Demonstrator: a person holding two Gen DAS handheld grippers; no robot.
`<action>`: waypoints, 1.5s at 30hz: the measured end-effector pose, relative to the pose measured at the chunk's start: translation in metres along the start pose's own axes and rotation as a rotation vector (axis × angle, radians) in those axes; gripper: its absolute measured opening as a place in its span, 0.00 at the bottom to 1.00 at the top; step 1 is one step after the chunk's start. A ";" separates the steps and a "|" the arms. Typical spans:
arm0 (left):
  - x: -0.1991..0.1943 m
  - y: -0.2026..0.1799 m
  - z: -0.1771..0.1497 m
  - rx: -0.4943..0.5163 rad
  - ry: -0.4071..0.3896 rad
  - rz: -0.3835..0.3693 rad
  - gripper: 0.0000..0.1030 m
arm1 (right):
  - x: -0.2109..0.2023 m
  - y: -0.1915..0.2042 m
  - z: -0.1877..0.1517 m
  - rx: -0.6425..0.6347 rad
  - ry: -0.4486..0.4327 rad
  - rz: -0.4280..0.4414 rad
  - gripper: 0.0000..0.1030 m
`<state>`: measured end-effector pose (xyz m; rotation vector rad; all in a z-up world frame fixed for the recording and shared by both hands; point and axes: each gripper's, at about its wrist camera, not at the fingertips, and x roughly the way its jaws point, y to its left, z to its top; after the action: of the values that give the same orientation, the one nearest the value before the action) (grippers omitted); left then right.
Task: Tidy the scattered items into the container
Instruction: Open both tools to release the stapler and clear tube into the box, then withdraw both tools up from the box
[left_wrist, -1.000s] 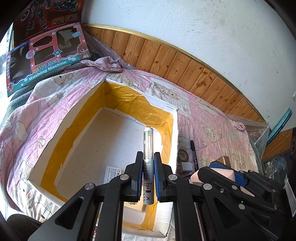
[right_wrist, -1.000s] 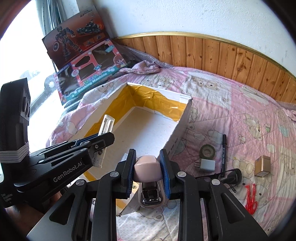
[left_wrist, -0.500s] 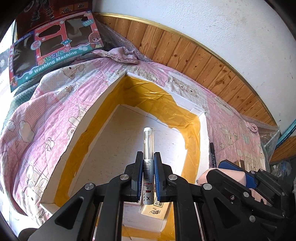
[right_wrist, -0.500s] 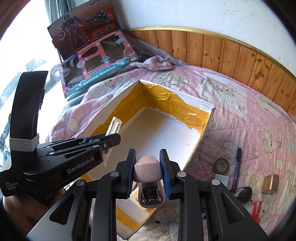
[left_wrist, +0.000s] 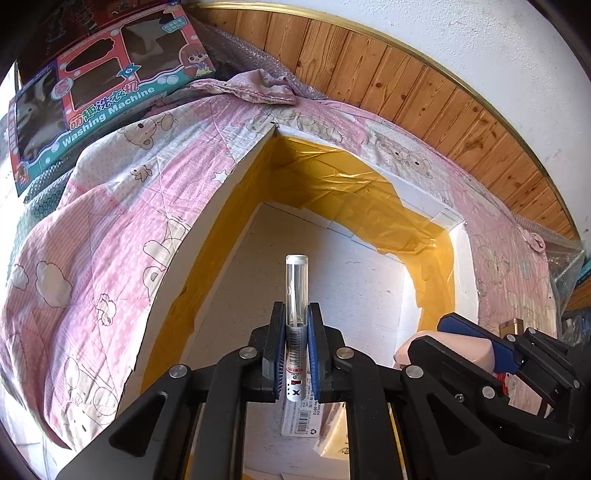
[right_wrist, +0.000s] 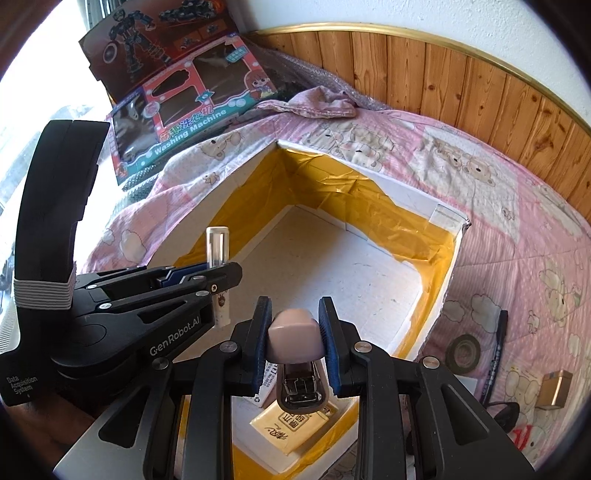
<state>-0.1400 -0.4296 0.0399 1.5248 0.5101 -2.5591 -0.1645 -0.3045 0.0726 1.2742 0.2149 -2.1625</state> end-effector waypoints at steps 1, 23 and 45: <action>0.003 0.000 0.002 0.006 0.002 0.006 0.11 | 0.003 -0.001 0.002 0.002 0.002 -0.005 0.27; -0.021 -0.016 -0.008 0.020 -0.037 0.021 0.54 | -0.047 -0.006 -0.030 0.063 -0.096 0.078 0.35; -0.108 -0.085 -0.125 0.079 -0.183 -0.072 0.54 | -0.125 -0.048 -0.177 0.192 -0.151 0.056 0.35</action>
<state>-0.0068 -0.3147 0.0984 1.2989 0.4538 -2.7695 -0.0187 -0.1377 0.0767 1.1966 -0.0916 -2.2612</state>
